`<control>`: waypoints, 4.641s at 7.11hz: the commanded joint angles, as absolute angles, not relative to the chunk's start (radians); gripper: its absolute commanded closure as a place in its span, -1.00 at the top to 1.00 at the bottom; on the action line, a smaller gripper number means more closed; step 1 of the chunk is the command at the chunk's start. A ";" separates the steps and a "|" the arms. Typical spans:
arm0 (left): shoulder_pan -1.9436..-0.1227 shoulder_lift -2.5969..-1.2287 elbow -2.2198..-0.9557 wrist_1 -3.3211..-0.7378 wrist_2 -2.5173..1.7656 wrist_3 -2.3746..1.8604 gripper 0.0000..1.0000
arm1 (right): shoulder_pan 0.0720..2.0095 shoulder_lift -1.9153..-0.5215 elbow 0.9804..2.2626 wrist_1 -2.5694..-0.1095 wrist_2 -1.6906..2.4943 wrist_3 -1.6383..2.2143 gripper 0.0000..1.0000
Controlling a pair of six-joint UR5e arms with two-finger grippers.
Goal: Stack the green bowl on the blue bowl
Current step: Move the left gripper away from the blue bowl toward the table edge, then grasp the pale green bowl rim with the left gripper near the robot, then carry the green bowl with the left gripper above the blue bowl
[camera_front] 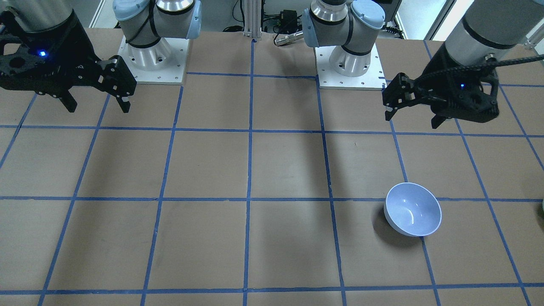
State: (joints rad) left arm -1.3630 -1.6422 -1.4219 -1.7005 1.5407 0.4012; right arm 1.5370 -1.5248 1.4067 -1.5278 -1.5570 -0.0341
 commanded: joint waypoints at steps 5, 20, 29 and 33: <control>-0.760 -1.877 -1.428 -1.443 1.605 1.671 1.00 | 1.537 -1.525 1.407 -1.528 -1.559 -0.035 1.00; -0.591 -2.382 -1.244 -1.042 1.532 2.643 -0.22 | 1.537 -1.525 1.407 -1.528 -1.557 -0.034 1.00; -0.675 -2.170 -1.253 -1.231 1.552 2.496 -1.00 | 1.537 -1.526 1.407 -1.528 -1.555 -0.035 1.00; -0.917 -1.949 -1.369 -1.325 1.551 2.230 -1.00 | 1.537 -1.526 1.407 -1.528 -1.555 -0.034 1.00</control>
State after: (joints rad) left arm -0.8333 -2.0162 -1.3060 -1.3177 1.5530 2.3285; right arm 1.5371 -1.5263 1.4066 -1.5278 -1.5555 -0.0338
